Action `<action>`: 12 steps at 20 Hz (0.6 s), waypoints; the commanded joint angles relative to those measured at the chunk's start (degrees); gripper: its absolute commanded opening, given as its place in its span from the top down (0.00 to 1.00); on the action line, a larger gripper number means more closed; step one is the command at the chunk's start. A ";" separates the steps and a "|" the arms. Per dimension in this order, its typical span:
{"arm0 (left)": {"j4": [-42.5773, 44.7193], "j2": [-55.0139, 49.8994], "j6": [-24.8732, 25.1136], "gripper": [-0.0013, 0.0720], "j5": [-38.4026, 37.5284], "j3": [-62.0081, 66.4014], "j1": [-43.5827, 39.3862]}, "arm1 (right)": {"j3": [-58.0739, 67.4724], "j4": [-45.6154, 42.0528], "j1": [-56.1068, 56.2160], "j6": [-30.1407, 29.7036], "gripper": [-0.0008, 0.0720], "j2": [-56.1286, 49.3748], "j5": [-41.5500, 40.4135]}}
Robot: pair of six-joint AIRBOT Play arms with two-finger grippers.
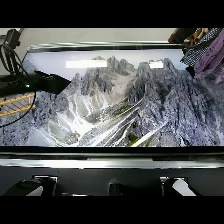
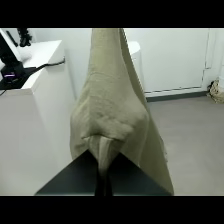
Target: Fold the clothes and pants, and hang the long-sleeved shirts on hangers.
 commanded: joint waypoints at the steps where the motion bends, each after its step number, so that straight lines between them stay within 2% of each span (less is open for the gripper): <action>1: 0.02 -0.17 -0.55 0.06 0.00 -0.02 -0.02 | 0.04 5.81 -4.46 0.72 0.96 -0.59 -1.44; 4: 0.04 -0.17 -2.71 0.06 0.00 -0.02 -0.02 | 0.04 11.15 -7.30 0.66 0.96 -0.87 -2.34; 8: 0.04 -0.15 -3.54 0.06 0.00 -0.02 -0.02 | 0.04 12.26 -7.39 0.66 0.94 -0.98 -2.60; 9: 0.02 -0.13 -3.58 0.06 0.00 -0.02 -0.02 | 0.04 12.31 -7.39 0.66 0.75 -0.96 -2.36; 11: 0.04 -0.13 -5.49 0.06 0.02 -0.02 -0.02 | 0.04 12.76 -7.39 0.68 0.11 -0.42 -1.16; 12: 0.04 -0.09 -7.04 0.05 0.02 -0.02 -0.02 | 0.04 12.76 -7.39 0.66 0.06 0.20 -1.18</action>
